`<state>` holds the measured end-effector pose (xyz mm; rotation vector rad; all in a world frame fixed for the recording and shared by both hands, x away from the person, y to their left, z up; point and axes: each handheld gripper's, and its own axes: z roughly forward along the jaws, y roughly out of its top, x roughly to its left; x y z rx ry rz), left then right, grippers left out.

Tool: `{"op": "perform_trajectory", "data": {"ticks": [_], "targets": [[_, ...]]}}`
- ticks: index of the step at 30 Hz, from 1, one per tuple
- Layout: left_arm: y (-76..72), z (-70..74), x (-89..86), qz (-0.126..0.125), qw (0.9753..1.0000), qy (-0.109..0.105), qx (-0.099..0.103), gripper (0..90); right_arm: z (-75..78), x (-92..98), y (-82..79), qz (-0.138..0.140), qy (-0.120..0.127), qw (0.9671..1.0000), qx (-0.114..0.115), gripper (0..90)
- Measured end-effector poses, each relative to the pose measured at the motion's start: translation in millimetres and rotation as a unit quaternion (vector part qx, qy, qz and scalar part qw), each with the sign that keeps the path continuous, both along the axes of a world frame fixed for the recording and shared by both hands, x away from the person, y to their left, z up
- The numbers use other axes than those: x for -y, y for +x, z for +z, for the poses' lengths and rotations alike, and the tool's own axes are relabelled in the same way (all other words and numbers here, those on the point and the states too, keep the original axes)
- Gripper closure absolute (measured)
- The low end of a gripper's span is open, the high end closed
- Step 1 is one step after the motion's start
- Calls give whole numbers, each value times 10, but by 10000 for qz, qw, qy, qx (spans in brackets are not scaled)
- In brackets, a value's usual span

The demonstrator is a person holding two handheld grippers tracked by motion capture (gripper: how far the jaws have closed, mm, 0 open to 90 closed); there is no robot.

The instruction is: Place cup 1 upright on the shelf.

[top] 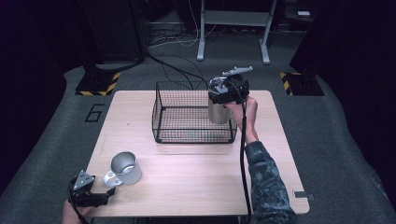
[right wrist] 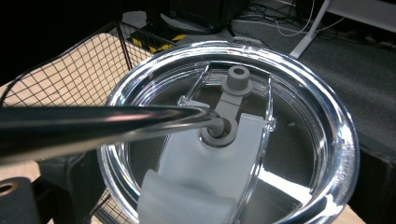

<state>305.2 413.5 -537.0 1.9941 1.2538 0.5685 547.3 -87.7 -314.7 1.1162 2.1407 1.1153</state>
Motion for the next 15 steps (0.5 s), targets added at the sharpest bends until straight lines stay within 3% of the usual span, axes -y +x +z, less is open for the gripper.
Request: {"op": "perform_trajectory", "data": {"ticks": [15], "targets": [[0, -1, 1, 8, 10000, -4, 6, 5, -223, -86, 182, -147, 10, 9993, -343, 33]]}}
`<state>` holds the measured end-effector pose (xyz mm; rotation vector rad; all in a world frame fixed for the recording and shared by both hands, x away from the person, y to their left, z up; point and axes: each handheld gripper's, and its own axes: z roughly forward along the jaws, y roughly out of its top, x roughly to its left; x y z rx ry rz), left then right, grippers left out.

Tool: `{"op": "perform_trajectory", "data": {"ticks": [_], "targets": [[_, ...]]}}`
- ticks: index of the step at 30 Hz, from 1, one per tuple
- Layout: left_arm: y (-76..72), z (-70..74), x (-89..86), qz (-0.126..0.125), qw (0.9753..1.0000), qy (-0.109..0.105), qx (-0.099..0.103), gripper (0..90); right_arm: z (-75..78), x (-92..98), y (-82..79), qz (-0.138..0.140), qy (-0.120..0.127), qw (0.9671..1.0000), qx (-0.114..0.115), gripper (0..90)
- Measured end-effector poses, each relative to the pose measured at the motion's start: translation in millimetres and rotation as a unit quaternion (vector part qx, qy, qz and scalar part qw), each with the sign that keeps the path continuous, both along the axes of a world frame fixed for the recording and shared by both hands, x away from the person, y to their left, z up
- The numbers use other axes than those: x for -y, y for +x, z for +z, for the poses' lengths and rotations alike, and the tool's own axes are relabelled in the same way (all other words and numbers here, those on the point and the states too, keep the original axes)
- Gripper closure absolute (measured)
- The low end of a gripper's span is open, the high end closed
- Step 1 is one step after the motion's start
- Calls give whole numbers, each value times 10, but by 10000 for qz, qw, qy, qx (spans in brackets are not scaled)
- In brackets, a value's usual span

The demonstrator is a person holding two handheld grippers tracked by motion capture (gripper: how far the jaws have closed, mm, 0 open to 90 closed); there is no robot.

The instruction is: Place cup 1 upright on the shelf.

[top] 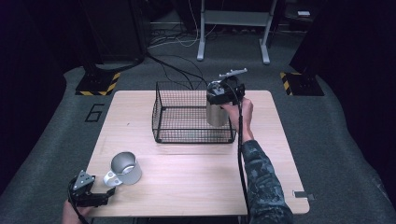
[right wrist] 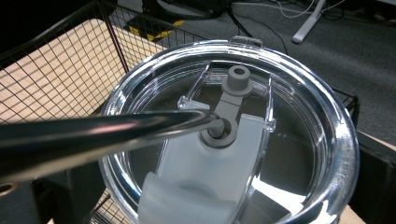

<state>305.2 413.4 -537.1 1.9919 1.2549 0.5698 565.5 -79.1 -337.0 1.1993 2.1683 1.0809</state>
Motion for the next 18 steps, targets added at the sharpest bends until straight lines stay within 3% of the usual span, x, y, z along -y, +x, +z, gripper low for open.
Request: {"op": "perform_trajectory", "data": {"ticks": [18], "targets": [[0, 0, 0, -1, 10000, 1, 0, 5, -291, -54, 144, -115, -107, 9994, -321, 32]]}}
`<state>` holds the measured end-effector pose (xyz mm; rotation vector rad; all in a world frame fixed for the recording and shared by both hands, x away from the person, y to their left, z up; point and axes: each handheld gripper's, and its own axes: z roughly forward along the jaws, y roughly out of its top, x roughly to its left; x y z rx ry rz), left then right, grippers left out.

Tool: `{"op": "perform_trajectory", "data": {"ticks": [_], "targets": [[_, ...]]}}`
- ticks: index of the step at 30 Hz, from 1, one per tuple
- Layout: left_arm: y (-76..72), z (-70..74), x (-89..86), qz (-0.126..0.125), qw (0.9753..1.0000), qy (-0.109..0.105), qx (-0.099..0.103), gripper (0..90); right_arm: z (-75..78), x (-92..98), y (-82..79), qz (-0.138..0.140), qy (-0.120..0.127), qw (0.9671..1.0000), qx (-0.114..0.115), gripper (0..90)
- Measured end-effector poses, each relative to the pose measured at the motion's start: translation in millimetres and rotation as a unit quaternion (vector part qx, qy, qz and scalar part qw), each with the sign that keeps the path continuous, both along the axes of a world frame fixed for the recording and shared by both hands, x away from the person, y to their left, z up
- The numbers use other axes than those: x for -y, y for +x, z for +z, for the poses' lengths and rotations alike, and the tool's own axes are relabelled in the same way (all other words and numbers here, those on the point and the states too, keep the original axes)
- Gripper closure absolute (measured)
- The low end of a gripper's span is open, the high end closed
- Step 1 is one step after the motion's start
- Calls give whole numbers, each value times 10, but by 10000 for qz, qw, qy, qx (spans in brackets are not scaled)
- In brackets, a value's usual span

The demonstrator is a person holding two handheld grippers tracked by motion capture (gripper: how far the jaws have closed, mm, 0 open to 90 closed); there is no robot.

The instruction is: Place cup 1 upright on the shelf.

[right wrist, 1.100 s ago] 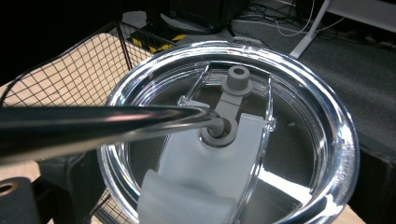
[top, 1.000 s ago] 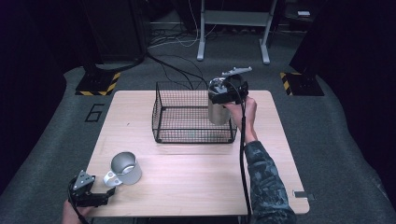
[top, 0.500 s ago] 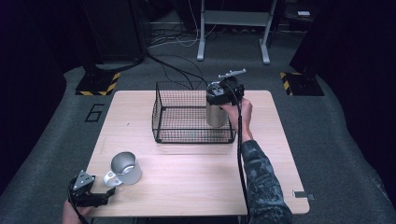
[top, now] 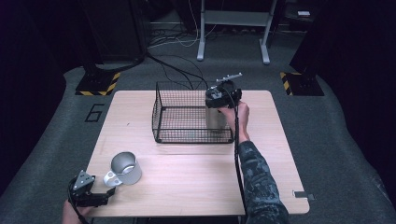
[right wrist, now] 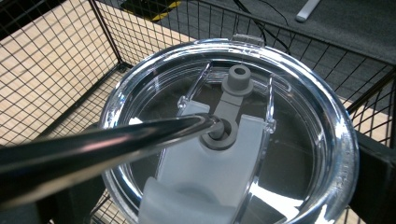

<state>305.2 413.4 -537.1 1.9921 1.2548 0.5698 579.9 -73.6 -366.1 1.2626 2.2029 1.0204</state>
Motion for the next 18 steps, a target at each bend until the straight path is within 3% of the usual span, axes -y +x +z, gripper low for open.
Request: {"op": "perform_trajectory", "data": {"ticks": [18], "targets": [[0, 0, 0, 0, 10000, 1, -1, 5, -214, -14, 65, -95, -16, 9998, -166, 32]]}}
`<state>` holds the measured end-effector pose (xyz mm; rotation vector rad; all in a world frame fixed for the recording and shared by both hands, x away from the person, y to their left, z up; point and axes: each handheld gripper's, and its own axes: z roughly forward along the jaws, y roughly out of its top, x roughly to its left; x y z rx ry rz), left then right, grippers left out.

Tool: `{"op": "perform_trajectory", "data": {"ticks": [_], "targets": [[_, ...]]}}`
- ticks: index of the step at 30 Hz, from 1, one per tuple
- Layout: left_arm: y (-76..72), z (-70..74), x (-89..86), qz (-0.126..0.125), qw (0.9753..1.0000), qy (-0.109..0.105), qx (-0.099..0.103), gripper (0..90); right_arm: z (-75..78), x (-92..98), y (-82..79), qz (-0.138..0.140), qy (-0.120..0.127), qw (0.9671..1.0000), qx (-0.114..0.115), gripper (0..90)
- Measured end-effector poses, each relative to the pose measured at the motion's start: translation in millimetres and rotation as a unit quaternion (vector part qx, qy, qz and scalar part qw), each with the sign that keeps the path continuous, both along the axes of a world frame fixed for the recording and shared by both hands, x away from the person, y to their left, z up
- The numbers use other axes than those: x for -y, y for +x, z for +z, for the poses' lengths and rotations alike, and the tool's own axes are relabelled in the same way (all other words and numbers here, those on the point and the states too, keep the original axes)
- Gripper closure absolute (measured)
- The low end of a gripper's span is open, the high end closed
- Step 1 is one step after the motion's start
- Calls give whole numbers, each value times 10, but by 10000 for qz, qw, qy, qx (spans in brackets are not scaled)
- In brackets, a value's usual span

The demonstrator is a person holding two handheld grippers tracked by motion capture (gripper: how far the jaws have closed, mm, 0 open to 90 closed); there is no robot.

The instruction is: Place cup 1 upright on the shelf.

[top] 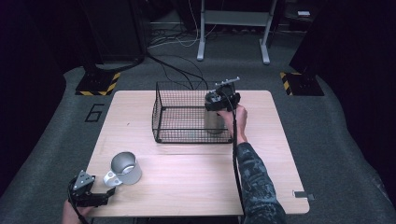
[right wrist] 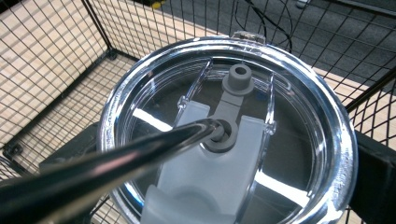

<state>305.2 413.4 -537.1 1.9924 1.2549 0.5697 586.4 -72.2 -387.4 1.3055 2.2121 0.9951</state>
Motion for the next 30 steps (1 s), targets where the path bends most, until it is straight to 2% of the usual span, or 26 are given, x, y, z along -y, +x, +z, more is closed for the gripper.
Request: {"op": "perform_trajectory", "data": {"ticks": [6, 10, 19, 23, 24, 28, 30], "targets": [[0, -4, 3, 12, 10000, 1, 28, 4, -9, 45, -5, 19, 34, 9999, -136, 31], [1, -7, 5, 23, 10000, -9, 50, 5, 1, 43, -16, 109, -31, 9999, -113, 31], [0, -4, 4, 13, 10000, -8, 27, 4, 15, 38, -21, 112, -50, 9998, -154, 25], [0, -1, 1, 0, 10000, 7, 7, 4, 51, 38, -33, 102, -57, 9999, -99, 5], [1, -8, 6, 26, 10000, -13, 58, 5, 67, 39, -38, 107, -34, 9999, -81, 1], [0, -1, 1, 3, 10000, 3, 11, 4, 135, 38, -64, 130, -100, 9999, -18, 0], [1, -7, 5, 22, 10000, -9, 50, 4, 176, 36, -86, 87, -157, 9998, 20, 0]]}}
